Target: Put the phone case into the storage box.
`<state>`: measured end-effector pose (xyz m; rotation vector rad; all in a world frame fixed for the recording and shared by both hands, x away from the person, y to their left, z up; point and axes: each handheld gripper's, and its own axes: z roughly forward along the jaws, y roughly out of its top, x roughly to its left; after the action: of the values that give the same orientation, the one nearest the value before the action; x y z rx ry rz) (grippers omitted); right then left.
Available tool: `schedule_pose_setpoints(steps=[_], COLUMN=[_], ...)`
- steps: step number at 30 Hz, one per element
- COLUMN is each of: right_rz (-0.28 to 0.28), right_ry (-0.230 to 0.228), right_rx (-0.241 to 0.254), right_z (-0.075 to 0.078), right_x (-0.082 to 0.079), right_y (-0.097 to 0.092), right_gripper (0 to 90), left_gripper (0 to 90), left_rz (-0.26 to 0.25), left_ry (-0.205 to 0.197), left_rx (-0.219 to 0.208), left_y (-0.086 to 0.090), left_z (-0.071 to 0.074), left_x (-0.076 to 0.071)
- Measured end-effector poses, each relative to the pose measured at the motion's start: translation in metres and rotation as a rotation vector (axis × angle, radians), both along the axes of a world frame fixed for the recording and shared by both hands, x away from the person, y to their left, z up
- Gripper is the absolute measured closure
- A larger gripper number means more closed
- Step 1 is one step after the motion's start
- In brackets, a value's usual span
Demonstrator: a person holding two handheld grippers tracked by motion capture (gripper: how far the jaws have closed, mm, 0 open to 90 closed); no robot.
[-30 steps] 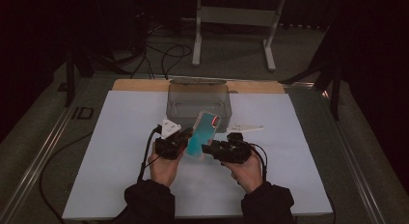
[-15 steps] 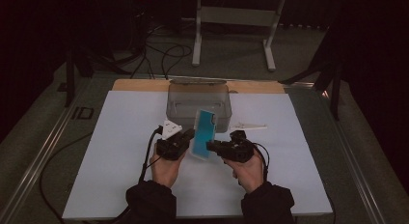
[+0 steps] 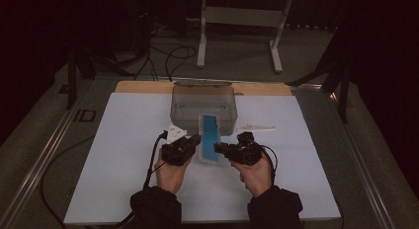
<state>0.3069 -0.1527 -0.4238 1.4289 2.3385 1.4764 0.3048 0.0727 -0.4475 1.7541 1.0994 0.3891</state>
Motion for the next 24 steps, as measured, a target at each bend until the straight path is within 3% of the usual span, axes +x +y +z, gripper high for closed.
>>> schedule_pose_setpoints(steps=[11, 12, 15, 16, 19, 24], right_rz=[-0.03, -0.033, -0.046, -0.035, -0.051, -0.062], right_ry=[-0.025, -0.028, -0.05, -0.023, -0.038, -0.045], right_rx=[0.012, 0.013, -0.011, -0.004, -0.047, -0.049], right_z=[0.0038, 0.0041, 0.0052, 0.006, 0.0059, 0.0061], right_x=[-0.0008, -0.0006, -0.0006, 0.0011, 0.0012, 0.0024], right_y=[-0.0017, -0.0017, -0.0012, -0.0011, -0.0001, -0.0027], right_gripper=[81.1, 81.2, 81.3, 81.5, 81.5, 81.5], left_gripper=[85.9, 90.0, 90.0, 90.0, 89.7, 84.3], left_rz=[0.002, -0.011, -0.021, -0.019, -0.017, -0.014], left_ry=[0.002, 0.007, -0.001, -0.003, -0.003, -0.017], left_rx=[-0.003, -0.006, 0.006, 0.007, 0.009, 0.024], left_y=[-0.0021, -0.0025, -0.0056, -0.0056, -0.0045, -0.001], left_z=[-0.0006, -0.0006, -0.0012, -0.0012, -0.0009, 0.0008], left_x=[-0.0036, -0.0039, -0.0063, -0.0064, -0.0061, -0.0076])
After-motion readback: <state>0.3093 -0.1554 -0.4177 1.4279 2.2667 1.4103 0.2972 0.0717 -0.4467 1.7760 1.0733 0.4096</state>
